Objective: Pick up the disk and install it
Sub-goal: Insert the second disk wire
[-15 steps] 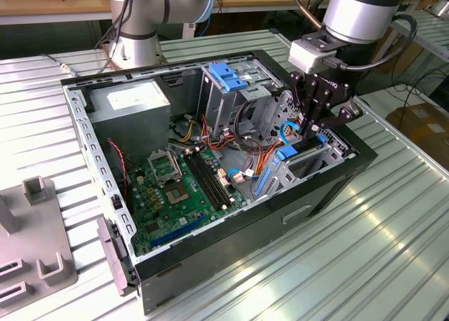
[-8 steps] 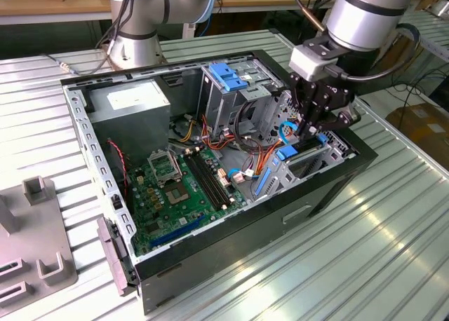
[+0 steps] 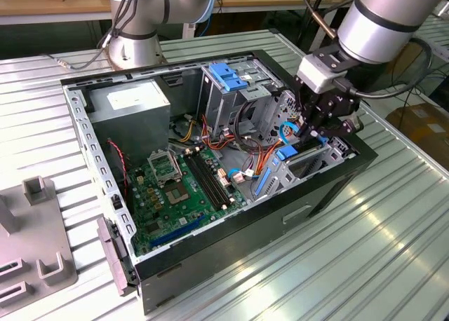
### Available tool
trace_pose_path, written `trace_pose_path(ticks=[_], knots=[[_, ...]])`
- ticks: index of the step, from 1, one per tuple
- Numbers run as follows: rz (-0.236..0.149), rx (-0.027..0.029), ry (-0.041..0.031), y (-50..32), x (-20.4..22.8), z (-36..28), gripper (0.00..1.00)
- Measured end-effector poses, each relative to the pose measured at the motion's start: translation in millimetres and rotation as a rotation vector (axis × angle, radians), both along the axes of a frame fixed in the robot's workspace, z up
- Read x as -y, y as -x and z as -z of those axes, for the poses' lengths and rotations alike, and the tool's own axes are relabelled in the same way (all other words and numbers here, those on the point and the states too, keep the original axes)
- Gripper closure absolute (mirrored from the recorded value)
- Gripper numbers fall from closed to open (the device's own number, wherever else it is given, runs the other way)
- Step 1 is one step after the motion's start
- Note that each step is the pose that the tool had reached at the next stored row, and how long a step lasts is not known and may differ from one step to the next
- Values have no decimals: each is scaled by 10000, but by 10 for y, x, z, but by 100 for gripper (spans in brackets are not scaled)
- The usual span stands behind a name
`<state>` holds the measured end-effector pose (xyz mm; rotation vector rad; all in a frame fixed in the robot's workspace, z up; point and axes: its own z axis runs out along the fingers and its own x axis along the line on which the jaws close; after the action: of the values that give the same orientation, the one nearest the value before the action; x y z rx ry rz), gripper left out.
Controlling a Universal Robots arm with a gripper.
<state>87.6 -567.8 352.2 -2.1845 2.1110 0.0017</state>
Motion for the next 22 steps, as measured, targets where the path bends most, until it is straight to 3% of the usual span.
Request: trace_pose_path(ticks=[22], knots=[[34,-1,-53,-33,6,92,84]])
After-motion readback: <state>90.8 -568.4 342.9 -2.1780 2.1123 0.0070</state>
